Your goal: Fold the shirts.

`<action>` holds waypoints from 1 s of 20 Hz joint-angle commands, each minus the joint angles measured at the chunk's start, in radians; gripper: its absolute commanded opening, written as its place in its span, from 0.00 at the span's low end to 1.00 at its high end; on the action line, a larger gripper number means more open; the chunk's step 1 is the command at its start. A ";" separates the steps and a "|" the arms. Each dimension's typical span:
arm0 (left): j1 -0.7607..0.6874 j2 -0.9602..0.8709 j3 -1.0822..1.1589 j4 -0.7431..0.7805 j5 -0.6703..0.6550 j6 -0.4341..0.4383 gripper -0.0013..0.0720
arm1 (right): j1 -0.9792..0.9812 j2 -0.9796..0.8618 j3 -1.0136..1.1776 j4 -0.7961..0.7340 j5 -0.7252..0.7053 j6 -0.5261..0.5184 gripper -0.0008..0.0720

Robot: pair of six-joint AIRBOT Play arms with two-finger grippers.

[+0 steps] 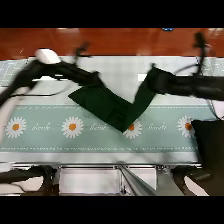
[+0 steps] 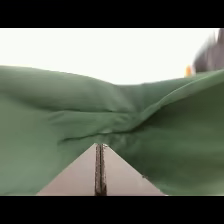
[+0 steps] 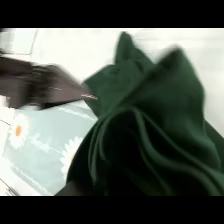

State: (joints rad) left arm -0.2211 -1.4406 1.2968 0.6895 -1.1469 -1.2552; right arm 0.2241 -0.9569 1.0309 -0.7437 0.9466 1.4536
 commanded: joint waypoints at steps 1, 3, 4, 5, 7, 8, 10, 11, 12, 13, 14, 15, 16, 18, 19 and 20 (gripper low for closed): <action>0.245 0.291 -0.256 0.002 0.005 0.048 0.05 | 0.169 -0.274 0.163 0.036 -0.142 -0.027 0.04; 0.336 0.411 -0.374 0.002 -0.011 0.066 0.05 | 0.224 -0.448 0.303 0.051 -0.144 -0.034 0.04; 0.366 0.457 -0.423 0.002 -0.015 0.067 0.05 | 0.242 -0.528 0.372 0.062 -0.143 -0.034 0.04; 0.388 0.500 -0.469 0.002 -0.015 0.075 0.05 | 0.257 -0.603 0.439 0.071 -0.142 -0.034 0.04; 0.408 0.555 -0.534 0.002 -0.008 0.077 0.05 | 0.282 -0.742 0.562 0.092 -0.144 -0.033 0.04; 0.410 0.567 -0.557 0.002 0.003 0.077 0.05 | 0.293 -0.797 0.607 0.092 -0.147 -0.031 0.05; 0.409 0.565 -0.578 0.002 0.014 0.077 0.05 | 0.309 -0.874 0.668 0.101 -0.149 -0.023 0.04; 0.409 0.560 -0.578 0.002 0.013 0.077 0.05 | 0.315 -0.909 0.694 0.109 -0.154 -0.023 0.04; 0.409 0.559 -0.578 0.002 0.019 0.077 0.05 | 0.322 -0.942 0.718 0.111 -0.159 -0.021 0.05; 0.409 0.559 -0.578 0.002 0.027 0.077 0.05 | 0.322 -0.966 0.734 0.121 -0.171 -0.021 0.05; 0.409 0.559 -0.578 0.002 0.037 0.077 0.05 | 0.324 -0.983 0.737 0.144 -0.188 -0.023 0.05; 0.408 0.559 -0.578 0.002 0.048 0.077 0.05 | 0.328 -0.995 0.737 0.180 -0.200 -0.044 0.16; 0.407 0.558 -0.578 0.003 0.058 0.077 0.05 | 0.328 -1.005 0.737 0.248 -0.181 -0.111 0.49; 0.408 0.543 -0.578 0.006 0.112 0.070 0.05 | 0.321 -1.011 0.737 0.329 -0.056 -0.193 0.58; 0.409 0.529 -0.578 0.005 0.135 0.049 0.05 | 0.308 -1.004 0.737 0.305 -0.016 -0.145 0.58; 0.414 0.517 -0.577 0.005 0.140 0.036 0.05 | 0.284 -0.990 0.737 0.267 0.022 -0.085 0.57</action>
State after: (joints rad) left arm 0.1871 -0.9020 0.7212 0.6922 -1.0599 -1.1885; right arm 0.5354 -1.9434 1.7576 -0.4957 0.8570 1.3361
